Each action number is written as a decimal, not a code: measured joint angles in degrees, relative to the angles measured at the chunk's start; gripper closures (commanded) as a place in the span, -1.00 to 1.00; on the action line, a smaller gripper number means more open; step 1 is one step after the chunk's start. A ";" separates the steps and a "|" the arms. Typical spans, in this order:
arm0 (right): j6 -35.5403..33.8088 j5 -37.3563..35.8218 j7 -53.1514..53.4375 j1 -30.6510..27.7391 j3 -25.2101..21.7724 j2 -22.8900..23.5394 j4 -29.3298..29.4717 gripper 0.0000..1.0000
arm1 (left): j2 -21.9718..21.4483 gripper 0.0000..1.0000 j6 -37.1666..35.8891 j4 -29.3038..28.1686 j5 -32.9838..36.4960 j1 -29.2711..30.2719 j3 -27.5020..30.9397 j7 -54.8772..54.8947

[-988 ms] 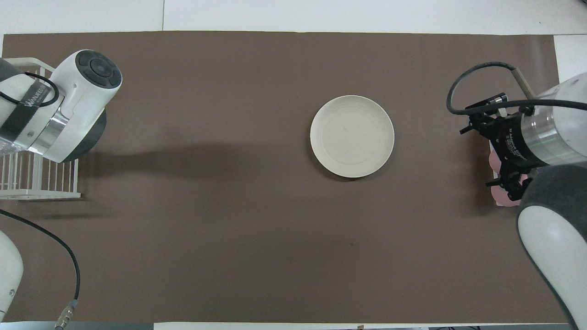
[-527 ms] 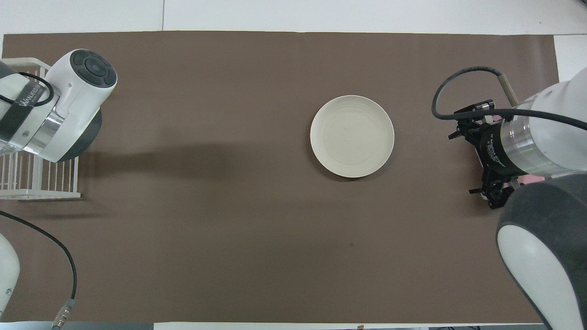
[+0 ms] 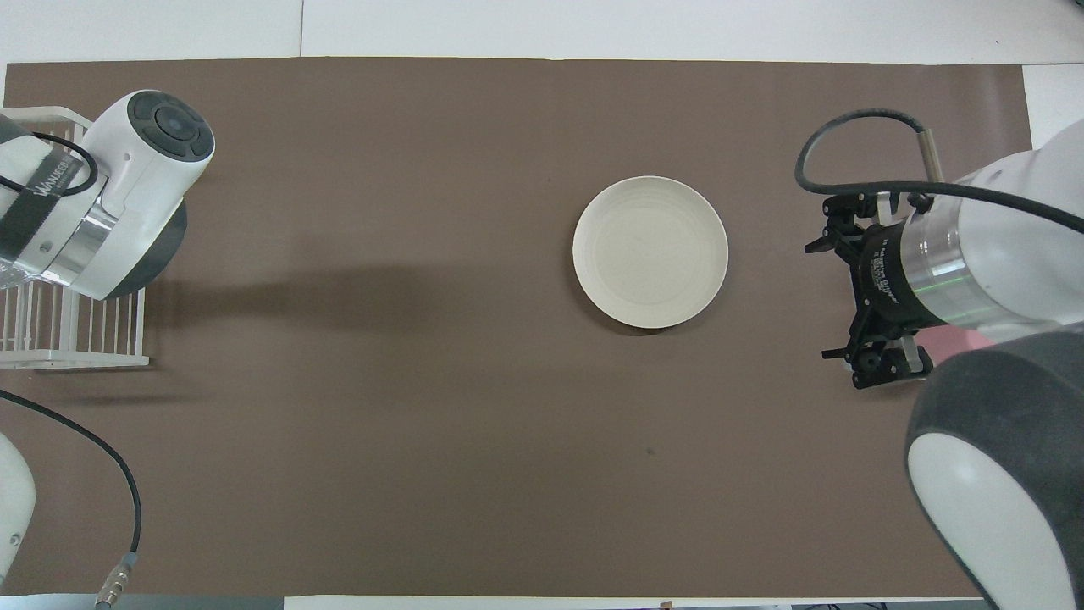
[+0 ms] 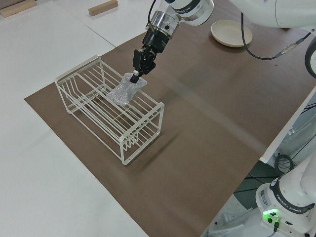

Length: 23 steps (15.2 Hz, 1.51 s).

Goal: Wipe plate with sponge

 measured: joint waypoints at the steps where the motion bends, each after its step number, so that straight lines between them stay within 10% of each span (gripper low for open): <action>1: 0.20 0.48 1.76 0.83 0.54 -0.01 0.09 -1.00 | -0.03 1.00 0.02 0.26 0.00 0.01 0.00 0.00; 6: -2.97 0.15 8.95 7.37 1.17 2.63 4.84 -1.00 | -1.39 1.00 -3.89 8.67 -12.35 0.80 0.04 0.21; 13: -10.03 -0.01 18.73 13.45 0.96 17.87 23.62 -1.00 | -5.40 1.00 -14.86 21.47 -48.14 3.07 0.51 -0.20; 19: -12.40 -1.34 22.33 16.72 0.94 23.99 33.21 -1.00 | -9.28 1.00 -16.98 19.33 -76.47 11.41 0.80 -2.25; 23: -7.40 -1.32 22.34 16.66 0.93 23.53 31.94 -1.00 | -14.83 1.00 -16.08 6.47 -91.63 14.44 0.85 3.02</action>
